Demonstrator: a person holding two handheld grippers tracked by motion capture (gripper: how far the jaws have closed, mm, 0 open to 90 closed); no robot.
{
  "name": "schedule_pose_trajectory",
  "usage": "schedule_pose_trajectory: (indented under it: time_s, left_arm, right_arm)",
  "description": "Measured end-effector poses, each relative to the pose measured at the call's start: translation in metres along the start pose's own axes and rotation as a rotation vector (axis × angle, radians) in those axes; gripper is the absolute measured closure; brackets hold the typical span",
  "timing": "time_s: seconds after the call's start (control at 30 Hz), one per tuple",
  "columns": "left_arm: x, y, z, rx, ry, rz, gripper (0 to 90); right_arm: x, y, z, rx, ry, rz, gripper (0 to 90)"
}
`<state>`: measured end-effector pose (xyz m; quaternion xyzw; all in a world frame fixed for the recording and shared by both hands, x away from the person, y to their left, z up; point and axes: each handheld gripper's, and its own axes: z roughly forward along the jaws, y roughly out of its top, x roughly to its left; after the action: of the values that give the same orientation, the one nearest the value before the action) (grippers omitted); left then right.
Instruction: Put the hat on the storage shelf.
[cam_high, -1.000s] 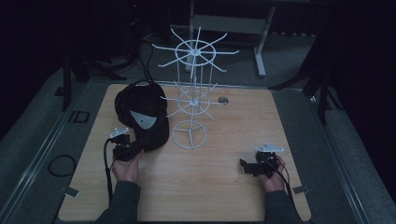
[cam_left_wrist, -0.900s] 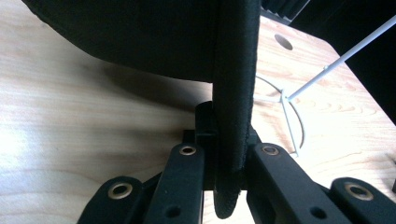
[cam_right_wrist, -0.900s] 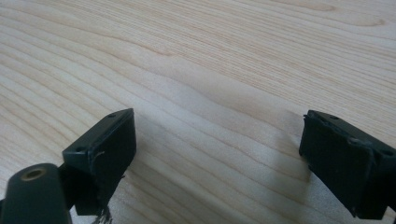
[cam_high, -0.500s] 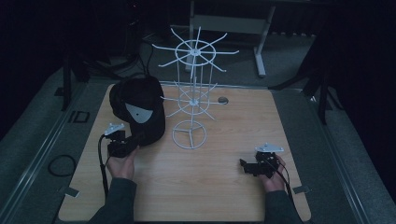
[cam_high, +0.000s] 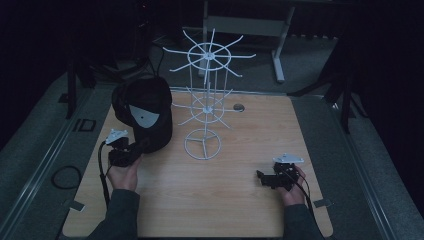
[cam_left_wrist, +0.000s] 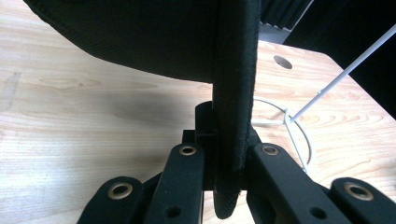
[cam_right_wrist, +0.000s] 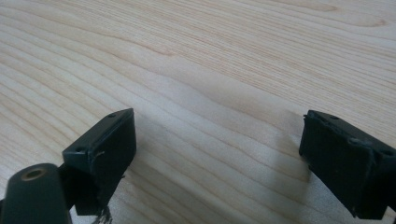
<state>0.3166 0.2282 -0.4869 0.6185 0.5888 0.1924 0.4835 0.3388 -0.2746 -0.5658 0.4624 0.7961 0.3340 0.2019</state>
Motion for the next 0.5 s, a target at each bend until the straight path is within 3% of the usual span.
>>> schedule_pose_trajectory:
  time_s: [0.5]
  left_arm:
    - [0.012,0.010,-0.013,-0.027,-0.017,0.043,86.8]
  right_arm:
    - [0.000,0.000,0.000,0.000,0.002,0.000,10.8]
